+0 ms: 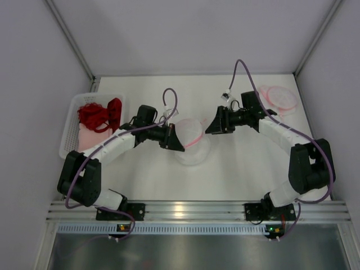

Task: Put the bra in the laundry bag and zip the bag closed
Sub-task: Zip the zipper on the laundry bag.

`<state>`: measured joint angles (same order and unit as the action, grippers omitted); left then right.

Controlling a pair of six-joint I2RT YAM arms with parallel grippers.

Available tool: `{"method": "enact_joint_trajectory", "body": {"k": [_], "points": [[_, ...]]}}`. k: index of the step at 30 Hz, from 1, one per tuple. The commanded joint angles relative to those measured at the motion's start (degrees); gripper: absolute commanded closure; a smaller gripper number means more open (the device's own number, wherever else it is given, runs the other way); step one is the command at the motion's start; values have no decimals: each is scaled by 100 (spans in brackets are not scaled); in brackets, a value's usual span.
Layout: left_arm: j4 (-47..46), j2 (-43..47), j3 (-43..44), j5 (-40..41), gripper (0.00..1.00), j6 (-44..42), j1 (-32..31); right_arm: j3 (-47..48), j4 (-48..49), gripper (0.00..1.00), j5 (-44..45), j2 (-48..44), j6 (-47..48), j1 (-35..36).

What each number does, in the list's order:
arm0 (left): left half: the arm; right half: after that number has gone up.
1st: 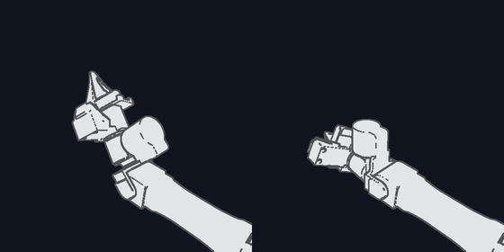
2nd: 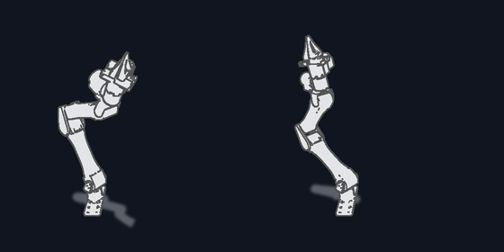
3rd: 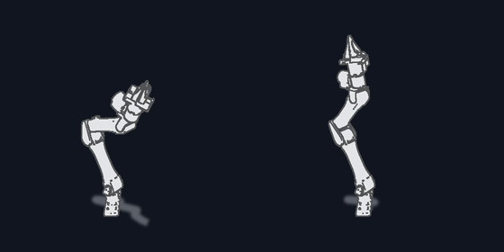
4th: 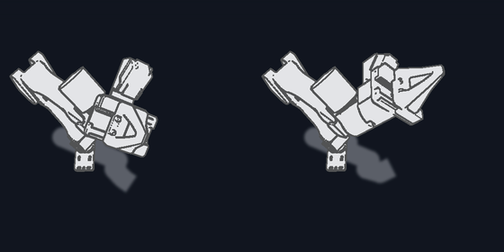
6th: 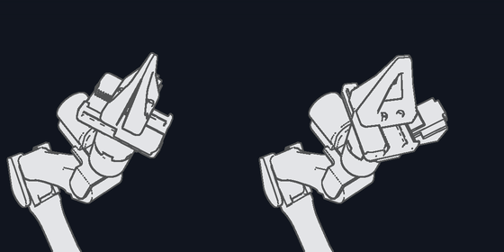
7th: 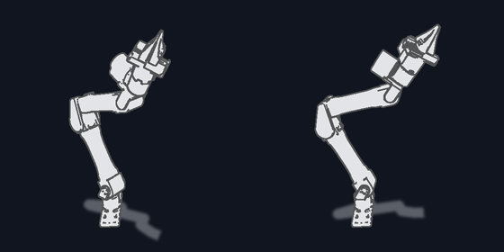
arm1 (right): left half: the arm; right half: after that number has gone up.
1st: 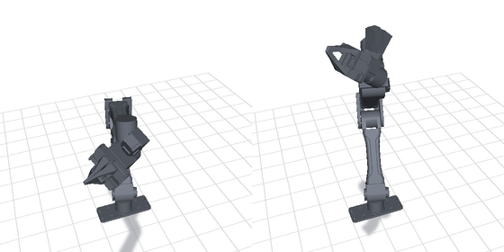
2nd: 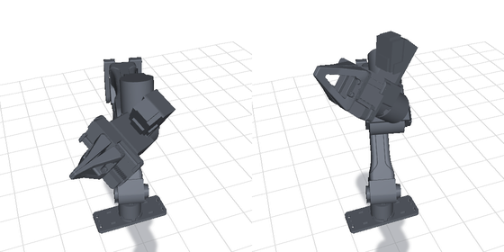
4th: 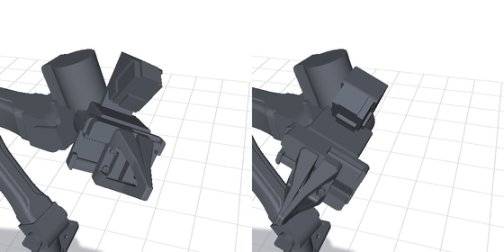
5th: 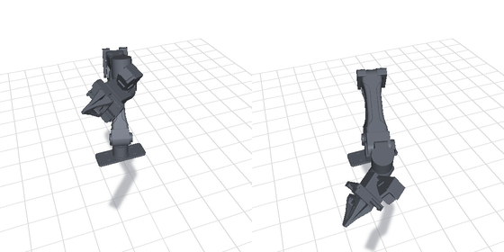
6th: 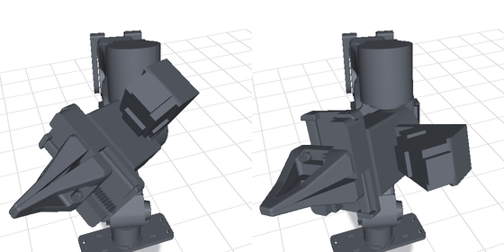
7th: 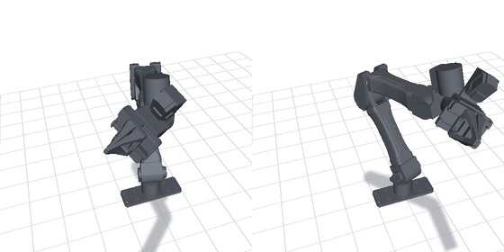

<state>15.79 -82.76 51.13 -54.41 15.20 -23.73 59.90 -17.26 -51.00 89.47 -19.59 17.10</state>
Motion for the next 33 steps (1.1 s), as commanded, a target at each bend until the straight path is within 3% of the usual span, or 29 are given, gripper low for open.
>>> {"method": "enact_joint_trajectory", "body": {"k": [1, 11, 13, 16, 17, 19, 20, 33], "points": [[-708, 50, 151, 9, 100, 456, -246, -83, -445, 37, -138, -535, -35, -14], [-1157, -433, 538, 221, 100, 862, -800, -418, 126, 38, -252, -369, -642, 531], [-1157, -425, 485, 203, 100, 853, -835, -374, 170, 44, -217, -220, -642, 575], [-1157, -372, 319, 220, 100, 879, -862, -190, 126, 61, -165, -18, -624, 566], [-1157, -294, 266, 221, 100, 853, -862, -102, 109, 74, -164, 26, -616, 566], [-1122, -197, 90, 194, 100, 800, -862, -40, 109, 88, -147, 88, -590, 557], [-1070, -101, 37, 203, 100, 731, -853, 21, 108, 100, -112, 88, -555, 566], [212, 331, -367, 273, 100, -614, -484, 1120, -471, 100, 222, 535, 570, 215]]}}
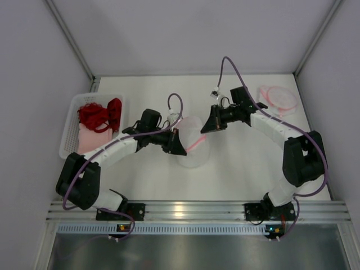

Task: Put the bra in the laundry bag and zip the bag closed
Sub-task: Zip the zipper on the laundry bag.

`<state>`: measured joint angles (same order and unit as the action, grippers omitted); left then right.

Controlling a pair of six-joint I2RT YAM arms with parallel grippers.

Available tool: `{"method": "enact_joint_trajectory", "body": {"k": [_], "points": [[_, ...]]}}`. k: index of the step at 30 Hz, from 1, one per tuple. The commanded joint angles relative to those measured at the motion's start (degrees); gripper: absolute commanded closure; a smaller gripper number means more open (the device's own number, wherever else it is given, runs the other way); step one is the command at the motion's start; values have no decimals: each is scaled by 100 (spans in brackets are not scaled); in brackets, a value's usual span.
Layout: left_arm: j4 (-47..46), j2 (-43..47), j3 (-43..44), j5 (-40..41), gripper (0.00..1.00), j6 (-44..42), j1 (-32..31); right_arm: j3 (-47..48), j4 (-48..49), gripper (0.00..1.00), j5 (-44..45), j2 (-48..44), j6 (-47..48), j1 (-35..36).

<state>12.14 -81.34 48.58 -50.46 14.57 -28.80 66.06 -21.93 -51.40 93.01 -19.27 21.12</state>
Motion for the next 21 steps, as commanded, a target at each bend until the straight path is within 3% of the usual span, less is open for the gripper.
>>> {"method": "enact_joint_trajectory", "body": {"k": [1, 7, 10, 11, 14, 17, 21], "points": [[631, 197, -112, -122, 100, -638, 49, 582, -30, 100, 297, 217, 616, -196], [310, 119, -32, -184, 100, -395, 58, 1127, -56, 100, 472, 516, 723, -197], [-464, 31, -24, -263, 100, 352, 50, 1356, -327, 70, 569, 578, 749, -214], [-563, -13, 81, -254, 100, 571, 41, 1409, -434, 52, 595, 525, 775, -223], [-765, -198, 274, -254, 100, 783, 32, 1208, -750, 26, 718, 184, 898, -372], [-1054, -242, 301, -175, 100, 1012, -12, 1067, -1100, 18, 807, -194, 1021, -591], [-1495, -365, 328, -52, 100, 1320, -248, 1058, -1717, 22, 579, -433, 1136, -689]]}}
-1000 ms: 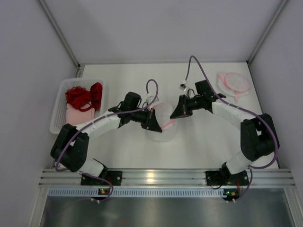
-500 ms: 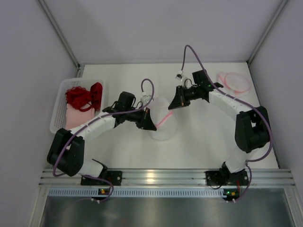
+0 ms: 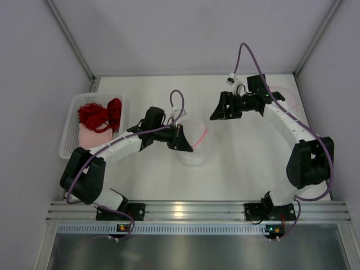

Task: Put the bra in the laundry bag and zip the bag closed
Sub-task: Zip the zipper on the laundry bag.

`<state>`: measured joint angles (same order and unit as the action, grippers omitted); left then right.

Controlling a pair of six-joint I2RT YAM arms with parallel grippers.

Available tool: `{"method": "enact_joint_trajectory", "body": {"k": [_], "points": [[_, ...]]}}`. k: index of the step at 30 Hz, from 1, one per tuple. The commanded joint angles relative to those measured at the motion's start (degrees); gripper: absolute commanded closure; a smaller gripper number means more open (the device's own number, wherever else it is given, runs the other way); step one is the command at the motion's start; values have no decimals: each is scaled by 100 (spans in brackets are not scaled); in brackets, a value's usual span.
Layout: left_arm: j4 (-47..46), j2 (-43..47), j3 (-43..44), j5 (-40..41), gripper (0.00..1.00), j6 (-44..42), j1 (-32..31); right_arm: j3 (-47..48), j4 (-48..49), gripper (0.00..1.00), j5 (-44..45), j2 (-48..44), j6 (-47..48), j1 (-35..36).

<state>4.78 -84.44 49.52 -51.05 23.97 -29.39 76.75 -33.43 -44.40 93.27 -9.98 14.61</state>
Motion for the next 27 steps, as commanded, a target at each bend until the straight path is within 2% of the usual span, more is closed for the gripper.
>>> {"method": "enact_joint_trajectory", "body": {"k": [1, 8, 12, 15, 16, 19, 20, 22, 23, 27], "points": [[-811, -81, 251, 77, 100, 424, -242, -89, -586, 22, -191, -494, 85, -29], [-1049, -336, 462, 227, 100, 671, -550, -836, -419, 23, -402, -337, -373, 498], [-1066, -388, 489, 253, 100, 706, -568, -952, -146, 26, -447, -170, -567, 691], [-1066, -371, 454, 262, 100, 688, -568, -890, -129, 38, -464, 15, -593, 771], [-1066, -354, 410, 253, 100, 671, -568, -846, -129, 49, -464, 59, -610, 780], [-1066, -231, 296, 227, 100, 566, -568, -758, -137, 65, -420, 147, -628, 780], [-936, -187, 200, 235, 100, 504, -568, -741, -146, 79, -403, 147, -620, 780], [-733, -29, 120, 279, 100, 294, -568, -714, -155, 90, -376, 139, -611, 763], [-645, 33, -2, 288, 100, 241, -568, -697, -181, 100, -367, 147, -593, 754], [-119, 393, -372, 323, 100, -40, -516, -591, -199, 100, -411, 156, -461, 605]]}}
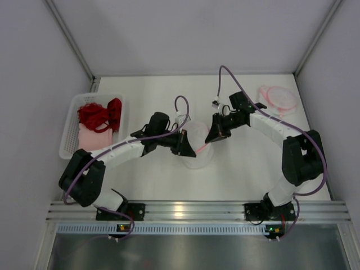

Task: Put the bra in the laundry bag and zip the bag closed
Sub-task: Zip the zipper on the laundry bag.

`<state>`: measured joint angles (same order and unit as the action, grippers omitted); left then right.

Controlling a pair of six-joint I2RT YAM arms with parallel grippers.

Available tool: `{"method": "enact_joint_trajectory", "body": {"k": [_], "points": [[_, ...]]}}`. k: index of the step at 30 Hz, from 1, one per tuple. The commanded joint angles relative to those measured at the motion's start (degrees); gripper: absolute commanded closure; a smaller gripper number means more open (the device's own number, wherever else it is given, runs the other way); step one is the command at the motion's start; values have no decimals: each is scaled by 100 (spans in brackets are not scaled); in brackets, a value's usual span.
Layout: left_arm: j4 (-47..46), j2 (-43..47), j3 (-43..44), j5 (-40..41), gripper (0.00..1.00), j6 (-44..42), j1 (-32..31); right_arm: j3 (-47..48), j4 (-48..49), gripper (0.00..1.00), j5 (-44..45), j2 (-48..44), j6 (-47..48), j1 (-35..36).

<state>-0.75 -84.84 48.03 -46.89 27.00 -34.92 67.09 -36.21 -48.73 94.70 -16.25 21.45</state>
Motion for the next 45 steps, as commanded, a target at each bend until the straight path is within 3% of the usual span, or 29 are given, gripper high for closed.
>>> {"method": "enact_joint_trajectory", "body": {"k": [1, 7, 12, 15, 16, 22, 29, 39, 45], "points": [[523, 494, -337, -101, 100, -493, 55, 445, 79, 100, 21, 14, 253, -115], [1340, 776, -522, -162, 100, -1065, 546, 927, -273, 100, 100, 303, 1000, -317], [1464, 820, -462, -232, 100, -1224, 785, 1324, -308, 100, 127, 673, 1169, -352], [1333, 610, -260, -355, 100, -1075, 785, 1535, -264, 79, 109, 778, 1002, -344], [1280, 565, -163, -390, 100, -961, 785, 1622, -255, 67, 118, 770, 975, -344], [674, 328, 110, -470, 100, -398, 723, 1667, -431, 37, 276, 306, 816, -484], [-37, 91, 233, -303, 100, 120, 364, 1017, -739, 34, -31, -355, 606, -423], [-724, -481, 593, -101, 100, 674, -77, 340, -546, 31, -207, -145, 360, -71], [-733, -499, 550, -153, 100, 622, -103, 559, -422, 49, -75, 145, 263, 26]]}}
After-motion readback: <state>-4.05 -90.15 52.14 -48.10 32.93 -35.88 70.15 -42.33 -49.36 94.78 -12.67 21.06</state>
